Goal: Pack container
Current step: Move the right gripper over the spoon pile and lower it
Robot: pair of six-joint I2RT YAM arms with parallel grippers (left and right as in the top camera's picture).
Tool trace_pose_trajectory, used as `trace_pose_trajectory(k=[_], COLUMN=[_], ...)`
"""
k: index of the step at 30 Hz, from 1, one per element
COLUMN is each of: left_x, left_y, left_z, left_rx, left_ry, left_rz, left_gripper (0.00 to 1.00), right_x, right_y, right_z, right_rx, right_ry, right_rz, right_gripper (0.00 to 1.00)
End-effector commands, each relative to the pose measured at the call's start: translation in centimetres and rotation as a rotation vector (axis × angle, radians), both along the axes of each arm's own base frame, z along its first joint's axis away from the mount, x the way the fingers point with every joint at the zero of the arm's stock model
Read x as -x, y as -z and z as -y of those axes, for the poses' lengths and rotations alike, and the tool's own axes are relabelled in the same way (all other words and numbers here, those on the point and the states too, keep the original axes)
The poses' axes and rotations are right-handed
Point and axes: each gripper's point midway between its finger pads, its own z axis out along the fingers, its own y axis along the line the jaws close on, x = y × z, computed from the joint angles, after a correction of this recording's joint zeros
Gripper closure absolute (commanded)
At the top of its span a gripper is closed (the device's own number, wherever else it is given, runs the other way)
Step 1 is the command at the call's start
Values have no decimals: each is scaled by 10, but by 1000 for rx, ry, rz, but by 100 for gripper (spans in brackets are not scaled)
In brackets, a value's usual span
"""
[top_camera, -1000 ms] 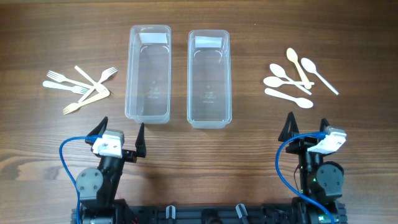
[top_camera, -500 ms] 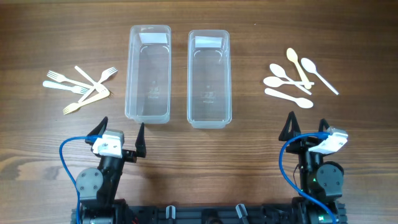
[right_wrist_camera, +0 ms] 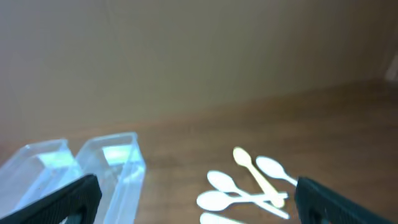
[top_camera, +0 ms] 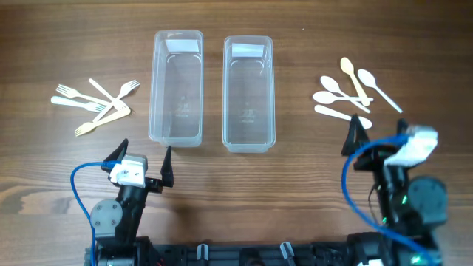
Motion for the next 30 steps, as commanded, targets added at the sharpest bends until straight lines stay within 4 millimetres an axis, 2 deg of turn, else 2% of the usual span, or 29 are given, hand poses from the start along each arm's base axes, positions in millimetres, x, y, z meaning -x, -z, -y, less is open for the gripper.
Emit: trace_pose_trajectory(k=[1, 3, 5, 8, 12, 15, 18, 21, 23, 24, 27, 30], left_x=[0, 0, 0, 0, 0, 0, 0, 0, 0, 0, 0, 0], left_y=[1, 1, 1, 1, 1, 1, 1, 1, 1, 1, 1, 1], left_z=[-2, -2, -2, -2, -2, -2, -2, -2, -2, -2, -2, -2], left_rx=[-15, -15, -15, -15, -15, -15, -15, -15, -15, -15, -15, -15], left_ry=[-6, -6, -6, -6, -6, -6, -6, -6, -6, -6, -6, -6], left_rz=[5, 5, 5, 5, 5, 5, 5, 5, 5, 5, 5, 5], left_gripper=[0, 0, 0, 0, 0, 0, 0, 0, 0, 0, 0, 0], right_x=[-28, -37, -35, -47, -44, -52, -66, -81, -91, -92, -94, -96], right_y=[-25, -21, -16, -19, 2, 19, 51, 96, 134, 145, 180, 205], right_z=[-5, -10, -10, -4, -5, -12, -14, -13, -13, -13, -14, -11], right_rx=[120, 256, 348, 410, 529, 626, 642, 645, 635, 630, 635, 650], right_ry=[-45, -125, -182, -173, -254, -369, -425, -472, -503, -514, -565, -596], right_rz=[-163, -305, -467, -510, -591, -632, -727, -869, -971, -1003, -1097, -1155], right_gripper=[0, 0, 0, 0, 0, 0, 5, 22, 29, 32, 35, 34])
